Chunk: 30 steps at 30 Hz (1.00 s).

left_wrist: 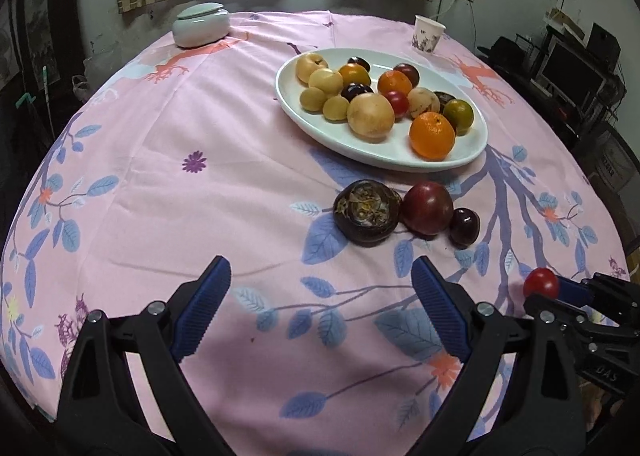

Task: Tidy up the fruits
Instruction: 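Grasp another red tomato with the right tool while the left tool grasps the dark mangosteen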

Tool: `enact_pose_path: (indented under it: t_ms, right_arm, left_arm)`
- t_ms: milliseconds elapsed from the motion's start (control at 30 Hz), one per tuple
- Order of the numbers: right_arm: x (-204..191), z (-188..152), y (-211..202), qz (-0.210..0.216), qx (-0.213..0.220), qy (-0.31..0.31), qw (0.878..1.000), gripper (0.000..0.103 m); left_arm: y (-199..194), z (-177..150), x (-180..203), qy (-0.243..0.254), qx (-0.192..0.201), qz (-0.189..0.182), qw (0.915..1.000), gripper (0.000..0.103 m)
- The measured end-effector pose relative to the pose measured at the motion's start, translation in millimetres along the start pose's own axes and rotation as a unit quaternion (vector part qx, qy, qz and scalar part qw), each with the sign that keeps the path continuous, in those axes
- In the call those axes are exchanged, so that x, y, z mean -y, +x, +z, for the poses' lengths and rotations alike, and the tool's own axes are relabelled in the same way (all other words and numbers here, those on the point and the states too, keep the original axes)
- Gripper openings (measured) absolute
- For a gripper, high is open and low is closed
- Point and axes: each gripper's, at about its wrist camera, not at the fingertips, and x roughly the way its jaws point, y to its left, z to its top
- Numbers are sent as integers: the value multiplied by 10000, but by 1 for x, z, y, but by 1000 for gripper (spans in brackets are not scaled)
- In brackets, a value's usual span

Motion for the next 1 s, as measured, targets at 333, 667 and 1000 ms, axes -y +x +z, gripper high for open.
enact_pose_path:
  t_ms: [333,667,1000]
  right_arm:
    - [16,3,-2,185,53,263,9995,32]
    - [16,2,4,296,-45,304,9991,32]
    - [8,7,-4,189,24,218,9996,32]
  left_arm:
    - [57,22,11,65,-486,221,9986,92]
    - [64,36,19,177,-280,-146,9993,58]
    - [40,21,17,-22,-246,-588,9980,46]
